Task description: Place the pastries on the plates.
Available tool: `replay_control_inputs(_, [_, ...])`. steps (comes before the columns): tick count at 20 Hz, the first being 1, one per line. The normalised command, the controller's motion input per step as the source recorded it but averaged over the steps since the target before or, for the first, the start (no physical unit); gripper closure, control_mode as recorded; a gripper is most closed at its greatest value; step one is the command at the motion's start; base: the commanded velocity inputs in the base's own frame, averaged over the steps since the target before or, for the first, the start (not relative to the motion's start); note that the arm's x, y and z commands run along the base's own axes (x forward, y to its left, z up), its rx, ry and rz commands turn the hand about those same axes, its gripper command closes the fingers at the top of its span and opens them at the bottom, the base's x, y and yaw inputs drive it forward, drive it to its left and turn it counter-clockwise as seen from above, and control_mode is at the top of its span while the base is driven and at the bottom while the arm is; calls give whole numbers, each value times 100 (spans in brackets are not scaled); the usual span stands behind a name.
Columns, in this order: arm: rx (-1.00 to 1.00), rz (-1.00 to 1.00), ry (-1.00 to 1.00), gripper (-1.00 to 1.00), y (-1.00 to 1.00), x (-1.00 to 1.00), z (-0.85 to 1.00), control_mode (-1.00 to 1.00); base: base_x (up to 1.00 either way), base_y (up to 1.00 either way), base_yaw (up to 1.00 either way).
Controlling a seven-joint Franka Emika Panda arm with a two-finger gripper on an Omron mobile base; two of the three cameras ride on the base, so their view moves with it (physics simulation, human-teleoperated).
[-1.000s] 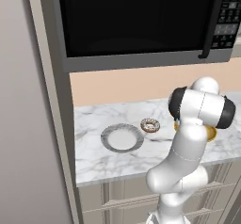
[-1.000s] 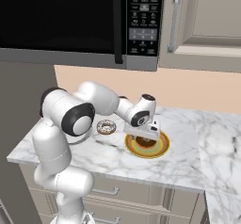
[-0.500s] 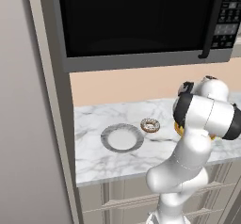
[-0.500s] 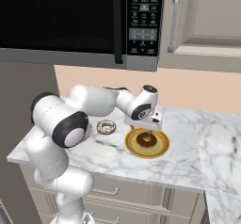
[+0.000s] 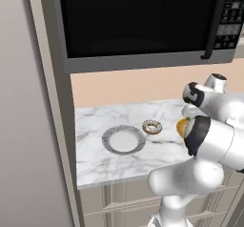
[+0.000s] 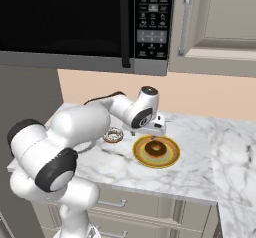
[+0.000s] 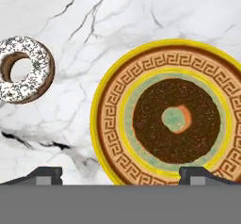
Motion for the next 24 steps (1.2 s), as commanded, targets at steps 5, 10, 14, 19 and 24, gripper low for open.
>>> replay_control_inputs(5, [-9,0,0,-100,69,-45,10,-100,0,0,0])
replay_control_inputs(10, [-8,1,-1,-100,67,-30,15,-100,0,0,0])
replay_control_inputs(14, [-4,5,0,-100,60,-8,14,-100,0,0,0])
replay_control_inputs(19, [0,10,0,-100,34,0,12,-100,0,0,0])
replay_control_inputs(24, [0,1,0,-100,26,6,5,-100,0,0,0])
